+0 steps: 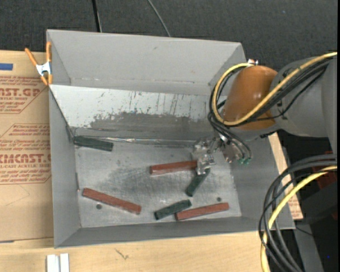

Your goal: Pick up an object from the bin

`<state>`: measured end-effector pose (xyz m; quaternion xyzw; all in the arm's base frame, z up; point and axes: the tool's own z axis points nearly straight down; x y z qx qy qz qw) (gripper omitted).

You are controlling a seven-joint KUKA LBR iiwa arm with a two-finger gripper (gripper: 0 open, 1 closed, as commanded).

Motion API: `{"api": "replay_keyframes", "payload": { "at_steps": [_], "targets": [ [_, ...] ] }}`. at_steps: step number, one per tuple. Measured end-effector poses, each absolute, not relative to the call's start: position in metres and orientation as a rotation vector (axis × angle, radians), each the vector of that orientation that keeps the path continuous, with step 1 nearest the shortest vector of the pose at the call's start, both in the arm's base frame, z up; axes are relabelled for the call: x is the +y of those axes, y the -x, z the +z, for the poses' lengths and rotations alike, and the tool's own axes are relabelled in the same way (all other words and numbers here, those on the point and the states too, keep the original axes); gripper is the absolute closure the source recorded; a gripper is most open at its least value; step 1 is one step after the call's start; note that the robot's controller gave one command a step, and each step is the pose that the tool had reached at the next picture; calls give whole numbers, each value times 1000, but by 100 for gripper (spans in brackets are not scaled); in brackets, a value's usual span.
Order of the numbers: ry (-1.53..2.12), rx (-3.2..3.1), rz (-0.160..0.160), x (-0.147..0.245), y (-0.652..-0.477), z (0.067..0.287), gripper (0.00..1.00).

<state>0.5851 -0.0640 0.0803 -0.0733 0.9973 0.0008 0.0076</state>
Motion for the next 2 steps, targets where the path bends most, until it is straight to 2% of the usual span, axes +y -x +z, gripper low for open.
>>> {"api": "replay_keyframes", "payload": {
  "at_steps": [1, 2],
  "targets": [
    [229, 3114, 3, -63, -586, 80, 100],
    [267, 3126, -1, -81, -586, 221, 100]
  ]
}}
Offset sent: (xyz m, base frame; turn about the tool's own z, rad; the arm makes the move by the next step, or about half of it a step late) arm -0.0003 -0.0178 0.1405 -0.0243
